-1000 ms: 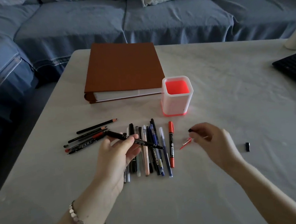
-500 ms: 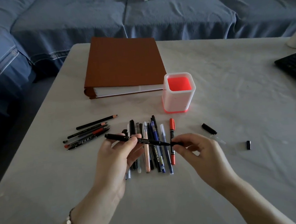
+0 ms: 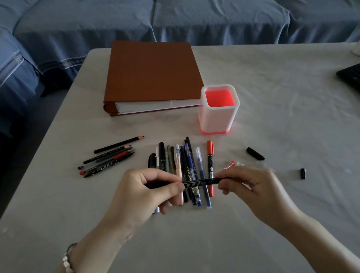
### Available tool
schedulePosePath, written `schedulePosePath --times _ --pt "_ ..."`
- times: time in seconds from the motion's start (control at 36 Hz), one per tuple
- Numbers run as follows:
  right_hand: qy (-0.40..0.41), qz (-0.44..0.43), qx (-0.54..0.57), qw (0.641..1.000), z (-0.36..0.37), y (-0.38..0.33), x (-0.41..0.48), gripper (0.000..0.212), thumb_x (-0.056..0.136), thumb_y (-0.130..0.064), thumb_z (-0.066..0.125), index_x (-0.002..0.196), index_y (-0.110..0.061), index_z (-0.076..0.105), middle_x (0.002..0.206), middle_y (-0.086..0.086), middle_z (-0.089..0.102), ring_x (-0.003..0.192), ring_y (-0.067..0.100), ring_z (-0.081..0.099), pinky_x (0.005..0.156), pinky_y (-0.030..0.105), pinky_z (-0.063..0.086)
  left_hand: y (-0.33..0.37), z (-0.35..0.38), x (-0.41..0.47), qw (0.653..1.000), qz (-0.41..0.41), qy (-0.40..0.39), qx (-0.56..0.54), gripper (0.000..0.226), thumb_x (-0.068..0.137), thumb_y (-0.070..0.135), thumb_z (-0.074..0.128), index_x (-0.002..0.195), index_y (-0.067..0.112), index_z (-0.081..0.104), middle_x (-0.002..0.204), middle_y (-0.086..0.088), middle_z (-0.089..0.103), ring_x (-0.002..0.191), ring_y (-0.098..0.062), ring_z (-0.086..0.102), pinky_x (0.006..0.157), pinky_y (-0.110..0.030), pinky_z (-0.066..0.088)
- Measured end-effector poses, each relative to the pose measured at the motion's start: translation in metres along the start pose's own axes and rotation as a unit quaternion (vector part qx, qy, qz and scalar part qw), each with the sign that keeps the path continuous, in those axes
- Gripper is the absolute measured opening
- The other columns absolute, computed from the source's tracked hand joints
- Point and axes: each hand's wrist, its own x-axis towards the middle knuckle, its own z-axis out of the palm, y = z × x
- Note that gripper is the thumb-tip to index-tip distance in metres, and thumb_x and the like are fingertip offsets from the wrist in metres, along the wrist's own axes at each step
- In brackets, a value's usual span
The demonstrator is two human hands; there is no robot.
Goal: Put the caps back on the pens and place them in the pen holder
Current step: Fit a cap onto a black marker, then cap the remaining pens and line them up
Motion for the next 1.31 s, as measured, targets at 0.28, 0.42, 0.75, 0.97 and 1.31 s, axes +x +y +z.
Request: schedulePosePath --times 0.28,0.42,0.75,0.97,1.31 --pt "-0.019 0.029 0.038 0.999 0.003 0.002 -0.004 0.023 0.082 -0.019 0.061 0.081 -0.041 0.064 0.068 -0.019 0.065 0.064 0.006 0.061 0.066 0.011 0.047 -0.009 0.003 -0.003 0.995 0.102 -0.009 -0.003 0.009 0.058 0.011 0.07 0.066 0.008 0.073 0.058 -0.018 0.067 0.049 -0.022 0.063 0.047 -0.021 0.05" --pt "-0.138 0.065 -0.068 0.986 0.004 0.002 -0.002 0.018 0.087 -0.017 0.058 0.087 -0.032 0.068 0.067 -0.025 0.06 0.069 0.0 0.056 0.064 0.01 0.042 -0.024 0.001 -0.001 0.988 0.12 -0.032 0.089 0.009 0.066 0.002 0.074 0.073 0.007 0.074 0.064 -0.011 0.071 0.056 -0.021 0.068 0.053 -0.022 0.053" --pt "0.003 0.076 -0.15 0.986 0.017 0.019 0.004 0.01 0.086 -0.013 0.06 0.086 -0.016 0.069 0.074 -0.014 0.052 0.076 -0.005 0.049 0.068 0.002 0.034 -0.064 -0.027 0.024 0.962 0.103 0.133 0.216 0.023 0.08 0.021 0.066 0.101 0.025 0.059 0.101 0.006 0.065 0.089 -0.005 0.062 0.085 -0.02 0.046" --pt "0.015 0.196 -0.15 0.969 0.038 0.031 0.017 0.023 0.085 -0.016 0.057 0.068 -0.003 0.063 0.051 0.002 0.045 0.046 0.012 0.032 0.047 0.016 0.032 -0.086 -0.086 0.055 0.858 0.081 0.257 0.438 0.03 0.081 -0.002 0.056 0.112 0.0 0.058 0.113 -0.018 0.063 0.106 -0.035 0.057 0.091 -0.045 0.045" --pt "0.017 0.196 -0.125 0.972 0.045 0.035 0.019 0.015 0.085 -0.019 0.059 0.1 -0.018 0.064 0.078 0.002 0.064 0.07 0.017 0.06 0.056 0.011 0.039 -0.093 -0.086 0.063 0.824 0.026 0.232 0.516 0.015 0.078 0.007 0.066 0.093 0.005 0.067 0.098 -0.015 0.059 0.103 -0.038 0.049 0.084 -0.044 0.034"
